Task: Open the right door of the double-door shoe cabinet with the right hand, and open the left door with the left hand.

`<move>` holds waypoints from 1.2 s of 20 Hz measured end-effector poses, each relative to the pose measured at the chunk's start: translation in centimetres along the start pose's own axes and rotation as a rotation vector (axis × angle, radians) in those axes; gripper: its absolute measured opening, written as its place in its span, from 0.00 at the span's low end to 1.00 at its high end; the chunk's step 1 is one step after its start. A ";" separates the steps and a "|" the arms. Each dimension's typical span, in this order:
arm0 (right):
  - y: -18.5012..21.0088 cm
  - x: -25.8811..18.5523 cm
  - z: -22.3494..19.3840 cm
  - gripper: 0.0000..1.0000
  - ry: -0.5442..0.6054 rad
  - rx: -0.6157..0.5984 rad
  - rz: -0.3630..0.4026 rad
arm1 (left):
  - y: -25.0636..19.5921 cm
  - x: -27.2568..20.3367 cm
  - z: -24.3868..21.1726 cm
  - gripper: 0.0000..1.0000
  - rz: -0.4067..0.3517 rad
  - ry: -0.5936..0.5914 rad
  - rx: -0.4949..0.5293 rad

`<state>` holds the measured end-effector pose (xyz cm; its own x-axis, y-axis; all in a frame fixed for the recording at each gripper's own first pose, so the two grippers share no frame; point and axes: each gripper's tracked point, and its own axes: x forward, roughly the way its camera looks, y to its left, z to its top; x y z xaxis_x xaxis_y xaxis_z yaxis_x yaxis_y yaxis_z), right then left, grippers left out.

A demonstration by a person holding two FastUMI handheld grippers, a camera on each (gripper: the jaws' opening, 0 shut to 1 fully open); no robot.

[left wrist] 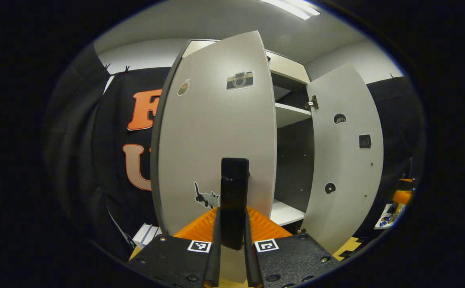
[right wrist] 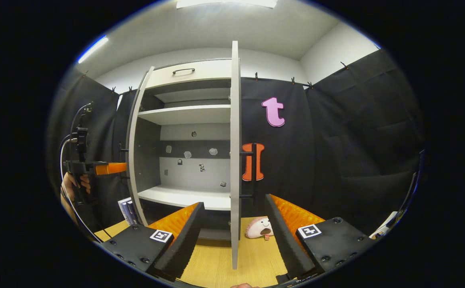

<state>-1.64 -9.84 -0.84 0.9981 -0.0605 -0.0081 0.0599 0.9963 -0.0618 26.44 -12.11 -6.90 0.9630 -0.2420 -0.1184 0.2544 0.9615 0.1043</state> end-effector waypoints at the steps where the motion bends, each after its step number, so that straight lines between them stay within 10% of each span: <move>1: 0.0 0.1 -0.1 0.98 0.004 0.004 -0.002 | 0.4 -0.1 0.1 0.26 0.011 -0.002 0.009; 19: 1.0 2.2 0.2 0.98 0.008 0.035 0.031 | 9.9 -2.5 1.7 0.07 0.375 -0.106 0.046; 24: 1.1 2.8 0.4 0.98 0.005 0.048 0.046 | 11.3 -2.4 1.2 0.10 0.331 -0.106 0.007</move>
<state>1.27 -8.85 -0.49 0.9998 -0.0152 -0.0144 0.0150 0.9998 -0.0134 27.12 -0.82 -4.27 0.9972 0.0702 0.0263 -0.0730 0.9893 0.1267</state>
